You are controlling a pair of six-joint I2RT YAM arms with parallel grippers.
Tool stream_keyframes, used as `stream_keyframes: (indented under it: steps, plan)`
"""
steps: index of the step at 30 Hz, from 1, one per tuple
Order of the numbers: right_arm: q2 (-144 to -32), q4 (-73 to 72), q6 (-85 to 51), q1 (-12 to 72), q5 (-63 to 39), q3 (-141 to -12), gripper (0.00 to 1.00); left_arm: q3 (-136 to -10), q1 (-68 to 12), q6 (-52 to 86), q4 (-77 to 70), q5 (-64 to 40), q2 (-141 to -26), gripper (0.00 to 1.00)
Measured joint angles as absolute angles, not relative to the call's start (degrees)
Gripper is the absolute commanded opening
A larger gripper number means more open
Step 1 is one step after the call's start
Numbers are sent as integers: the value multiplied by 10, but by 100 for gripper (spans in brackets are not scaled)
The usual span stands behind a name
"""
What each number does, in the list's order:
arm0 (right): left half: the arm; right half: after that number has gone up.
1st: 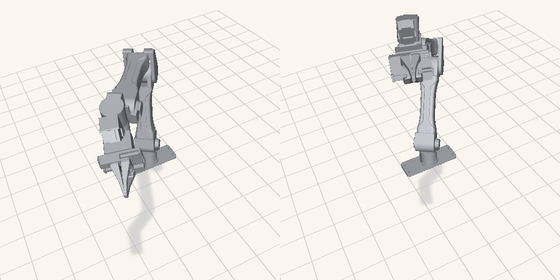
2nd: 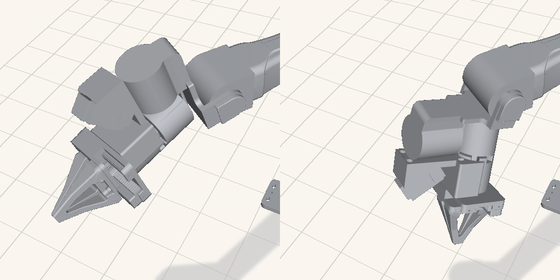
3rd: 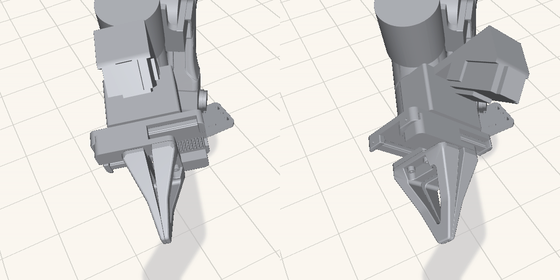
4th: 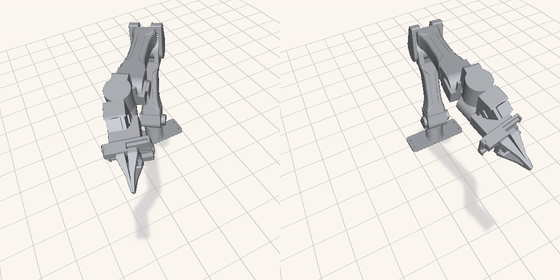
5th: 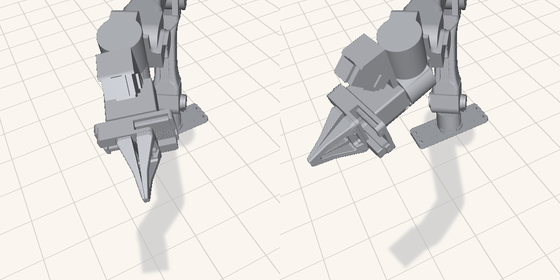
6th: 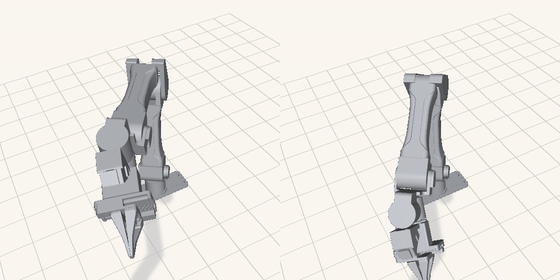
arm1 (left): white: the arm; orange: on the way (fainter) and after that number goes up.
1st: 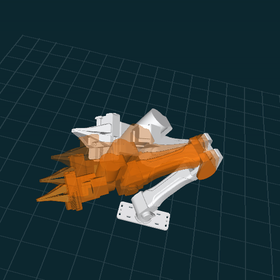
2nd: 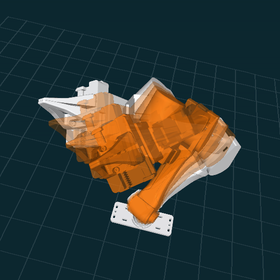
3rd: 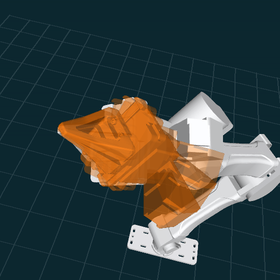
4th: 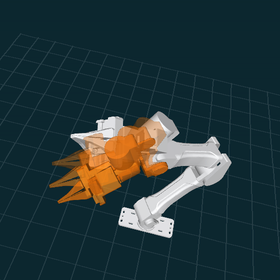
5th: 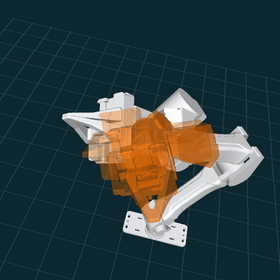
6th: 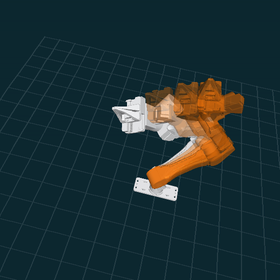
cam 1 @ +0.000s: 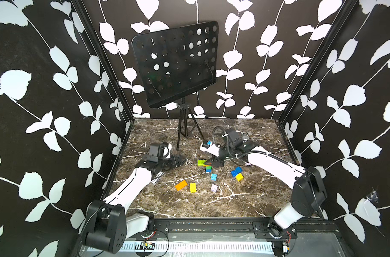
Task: Assemble a fork with lego
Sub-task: Assemble the lego brick with the lego brick, then pick up the lego brick from the center of the board.
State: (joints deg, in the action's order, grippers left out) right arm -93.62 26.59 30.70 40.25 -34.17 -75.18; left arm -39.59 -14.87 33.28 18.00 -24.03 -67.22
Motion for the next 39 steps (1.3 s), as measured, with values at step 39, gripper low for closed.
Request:
stream_keyframes:
  steps: [39]
  plan:
    - [-1362, 508, 564, 588, -201, -1141, 53, -230, 54, 363, 180, -295, -520, 77]
